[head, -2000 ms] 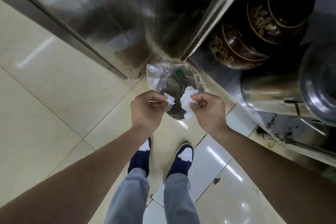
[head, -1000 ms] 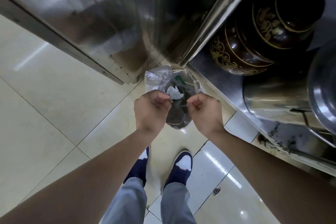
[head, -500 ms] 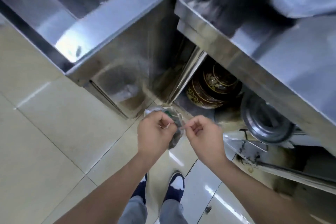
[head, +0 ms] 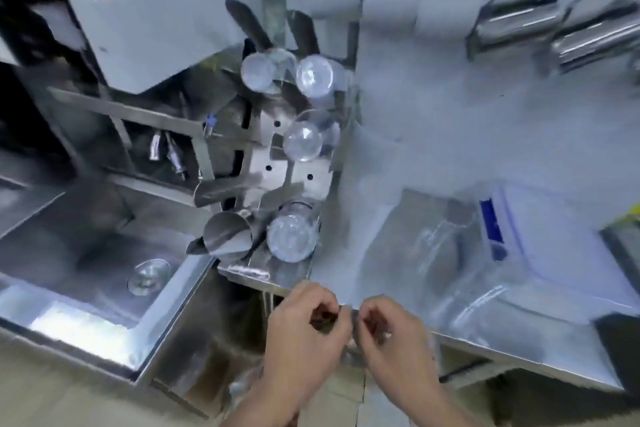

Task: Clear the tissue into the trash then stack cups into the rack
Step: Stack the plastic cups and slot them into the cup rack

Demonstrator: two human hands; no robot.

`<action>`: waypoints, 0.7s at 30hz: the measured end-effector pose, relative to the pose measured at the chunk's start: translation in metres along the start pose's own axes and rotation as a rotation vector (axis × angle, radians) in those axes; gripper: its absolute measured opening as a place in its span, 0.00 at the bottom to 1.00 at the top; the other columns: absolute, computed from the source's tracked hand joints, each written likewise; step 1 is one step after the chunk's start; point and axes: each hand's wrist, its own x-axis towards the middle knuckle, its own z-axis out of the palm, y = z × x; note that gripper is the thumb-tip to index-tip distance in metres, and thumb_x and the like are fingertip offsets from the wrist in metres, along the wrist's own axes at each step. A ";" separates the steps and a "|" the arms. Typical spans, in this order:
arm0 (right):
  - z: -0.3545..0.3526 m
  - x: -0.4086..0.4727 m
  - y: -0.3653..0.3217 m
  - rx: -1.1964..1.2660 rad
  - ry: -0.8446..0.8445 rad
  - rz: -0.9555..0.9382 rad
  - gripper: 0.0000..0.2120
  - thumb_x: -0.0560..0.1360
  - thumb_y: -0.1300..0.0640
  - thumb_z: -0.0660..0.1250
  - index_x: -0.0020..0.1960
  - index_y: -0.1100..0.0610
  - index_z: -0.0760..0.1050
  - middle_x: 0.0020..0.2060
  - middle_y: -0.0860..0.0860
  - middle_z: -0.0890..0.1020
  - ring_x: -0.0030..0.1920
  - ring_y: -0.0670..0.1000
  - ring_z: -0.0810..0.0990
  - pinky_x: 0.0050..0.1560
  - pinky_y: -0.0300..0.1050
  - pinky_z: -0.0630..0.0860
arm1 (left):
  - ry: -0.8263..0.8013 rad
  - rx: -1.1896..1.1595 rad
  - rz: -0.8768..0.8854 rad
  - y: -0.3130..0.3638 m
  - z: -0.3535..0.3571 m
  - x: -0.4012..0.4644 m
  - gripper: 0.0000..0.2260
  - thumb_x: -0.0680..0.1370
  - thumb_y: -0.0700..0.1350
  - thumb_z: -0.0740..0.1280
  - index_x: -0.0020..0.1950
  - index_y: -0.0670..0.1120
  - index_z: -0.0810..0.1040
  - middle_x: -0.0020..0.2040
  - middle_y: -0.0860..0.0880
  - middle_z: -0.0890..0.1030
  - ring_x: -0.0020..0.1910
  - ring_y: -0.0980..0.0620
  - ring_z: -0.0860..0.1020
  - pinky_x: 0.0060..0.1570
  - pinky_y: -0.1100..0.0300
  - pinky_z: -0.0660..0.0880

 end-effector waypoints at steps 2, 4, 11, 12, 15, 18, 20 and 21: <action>-0.036 0.009 -0.012 -0.009 0.079 -0.017 0.09 0.69 0.59 0.72 0.37 0.50 0.74 0.30 0.43 0.77 0.32 0.43 0.75 0.35 0.37 0.73 | -0.035 -0.020 0.081 0.035 0.001 0.019 0.08 0.68 0.47 0.73 0.34 0.52 0.74 0.34 0.58 0.76 0.35 0.61 0.75 0.38 0.73 0.69; -0.063 0.023 -0.020 -0.035 0.149 -0.048 0.10 0.70 0.58 0.72 0.37 0.48 0.72 0.31 0.42 0.76 0.33 0.43 0.76 0.37 0.35 0.72 | -0.042 -0.019 0.165 0.062 0.004 0.039 0.06 0.69 0.48 0.72 0.36 0.52 0.75 0.35 0.59 0.75 0.36 0.61 0.75 0.39 0.73 0.69; -0.192 0.081 -0.071 -0.183 0.439 -0.280 0.03 0.72 0.54 0.68 0.41 0.49 0.74 0.36 0.36 0.74 0.39 0.36 0.73 0.43 0.29 0.68 | 0.046 -0.038 0.470 0.184 0.015 0.120 0.05 0.72 0.47 0.70 0.38 0.49 0.75 0.38 0.59 0.76 0.40 0.65 0.73 0.42 0.71 0.67; -0.212 0.089 -0.079 -0.206 0.480 -0.328 0.03 0.73 0.53 0.66 0.42 0.51 0.75 0.38 0.39 0.76 0.40 0.38 0.74 0.44 0.34 0.71 | 0.070 -0.041 0.514 0.203 0.017 0.131 0.05 0.72 0.47 0.69 0.39 0.48 0.75 0.39 0.58 0.77 0.43 0.63 0.74 0.45 0.72 0.67; -0.277 0.120 -0.107 -0.289 0.606 -0.457 0.04 0.73 0.55 0.66 0.42 0.55 0.76 0.42 0.47 0.80 0.44 0.47 0.77 0.46 0.42 0.73 | 0.155 -0.037 0.667 0.268 0.021 0.168 0.03 0.73 0.44 0.70 0.42 0.47 0.77 0.47 0.53 0.82 0.50 0.57 0.77 0.54 0.73 0.68; -0.326 0.146 -0.128 -0.361 0.702 -0.567 0.05 0.73 0.56 0.66 0.45 0.57 0.78 0.50 0.52 0.82 0.53 0.50 0.79 0.53 0.46 0.74 | 0.265 0.052 0.829 0.319 0.022 0.196 0.05 0.74 0.43 0.69 0.49 0.47 0.81 0.56 0.50 0.82 0.59 0.51 0.77 0.61 0.56 0.71; -0.349 0.160 -0.139 -0.455 0.748 -0.609 0.09 0.74 0.54 0.65 0.50 0.57 0.78 0.58 0.54 0.81 0.59 0.54 0.78 0.58 0.50 0.72 | 0.332 0.164 0.893 0.342 0.022 0.210 0.10 0.76 0.46 0.68 0.56 0.46 0.81 0.63 0.48 0.81 0.66 0.47 0.75 0.64 0.49 0.69; -0.361 0.167 -0.143 -0.516 0.769 -0.618 0.12 0.74 0.53 0.65 0.54 0.57 0.78 0.62 0.54 0.80 0.63 0.56 0.77 0.61 0.52 0.71 | 0.356 0.222 0.905 0.354 0.022 0.216 0.14 0.77 0.48 0.66 0.61 0.46 0.80 0.67 0.47 0.79 0.70 0.46 0.72 0.67 0.47 0.67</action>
